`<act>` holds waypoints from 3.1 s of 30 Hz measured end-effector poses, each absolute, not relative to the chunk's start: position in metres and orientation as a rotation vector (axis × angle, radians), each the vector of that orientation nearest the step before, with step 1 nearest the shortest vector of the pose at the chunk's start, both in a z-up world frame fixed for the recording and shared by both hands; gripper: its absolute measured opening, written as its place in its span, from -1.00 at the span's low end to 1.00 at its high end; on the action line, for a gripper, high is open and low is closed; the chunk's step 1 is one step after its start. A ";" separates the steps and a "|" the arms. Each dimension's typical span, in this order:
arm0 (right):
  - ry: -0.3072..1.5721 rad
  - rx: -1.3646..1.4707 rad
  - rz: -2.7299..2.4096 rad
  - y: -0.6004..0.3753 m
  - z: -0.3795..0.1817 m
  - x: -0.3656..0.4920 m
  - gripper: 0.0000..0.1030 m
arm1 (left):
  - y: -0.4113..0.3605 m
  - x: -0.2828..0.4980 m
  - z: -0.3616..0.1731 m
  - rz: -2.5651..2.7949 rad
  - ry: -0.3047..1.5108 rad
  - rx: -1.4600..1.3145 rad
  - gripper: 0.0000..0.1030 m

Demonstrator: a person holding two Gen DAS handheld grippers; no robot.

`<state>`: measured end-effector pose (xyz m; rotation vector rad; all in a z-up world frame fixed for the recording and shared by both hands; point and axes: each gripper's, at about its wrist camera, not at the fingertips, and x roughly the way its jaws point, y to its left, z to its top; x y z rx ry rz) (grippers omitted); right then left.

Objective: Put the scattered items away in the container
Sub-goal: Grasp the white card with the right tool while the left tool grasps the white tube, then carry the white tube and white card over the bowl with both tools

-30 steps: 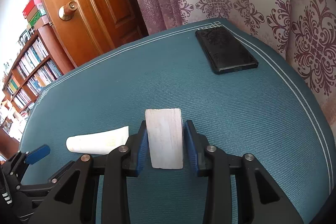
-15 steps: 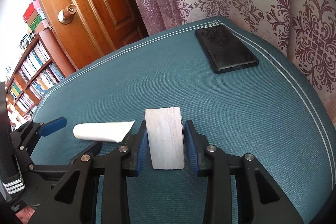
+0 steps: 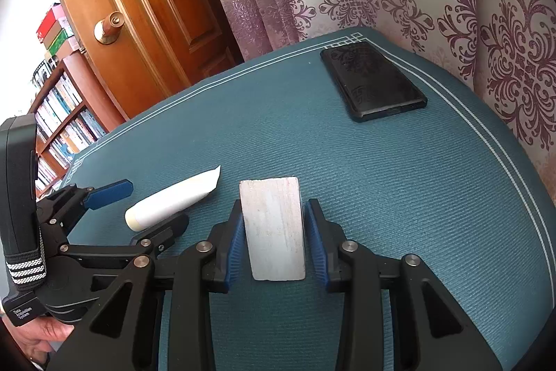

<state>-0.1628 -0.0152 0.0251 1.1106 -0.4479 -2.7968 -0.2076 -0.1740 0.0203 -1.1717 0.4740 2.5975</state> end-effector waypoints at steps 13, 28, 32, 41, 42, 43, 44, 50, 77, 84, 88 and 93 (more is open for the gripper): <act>-0.443 1.110 -2.800 -0.016 0.025 -0.162 -0.28 | -0.168 -0.196 0.023 2.546 0.327 -1.173 -0.26; -0.443 1.110 -2.803 -0.016 0.025 -0.163 -0.28 | -0.162 -0.201 0.023 2.583 0.285 -1.192 -0.25; -0.445 1.109 -2.802 -0.016 0.025 -0.163 -0.29 | -0.161 -0.202 0.023 2.591 0.261 -1.195 -0.29; -0.439 1.106 -2.799 -0.016 0.027 -0.160 -0.32 | -0.176 -0.171 0.028 2.691 0.165 -1.213 -0.45; -0.446 1.106 -2.788 -0.016 0.027 -0.159 -0.32 | -0.180 -0.166 0.030 2.711 0.152 -1.213 -0.45; -0.456 1.108 -2.775 -0.016 0.028 -0.159 -0.32 | -0.183 -0.160 0.031 2.730 0.139 -1.216 -0.45; -0.471 1.110 -2.756 -0.017 0.028 -0.159 -0.33 | -0.187 -0.154 0.033 2.753 0.124 -1.219 -0.45; -0.472 1.086 -2.681 -0.032 0.035 -0.149 -0.34 | -0.215 -0.113 0.047 2.888 0.077 -1.218 -0.45; -0.248 1.013 -2.305 -0.149 0.051 -0.065 -0.35 | -0.349 0.036 0.072 3.357 -0.075 -1.239 -0.45; -0.185 0.969 -2.230 -0.181 0.063 -0.037 -0.35 | -0.379 0.057 0.065 3.402 -0.164 -1.282 -0.45; -0.168 0.955 -2.186 -0.199 0.069 -0.022 -0.35 | -0.395 0.071 0.065 3.440 -0.203 -1.275 -0.45; -0.140 0.955 -2.131 -0.225 0.070 -0.007 -0.35 | -0.412 0.085 0.064 3.462 -0.251 -1.269 -0.45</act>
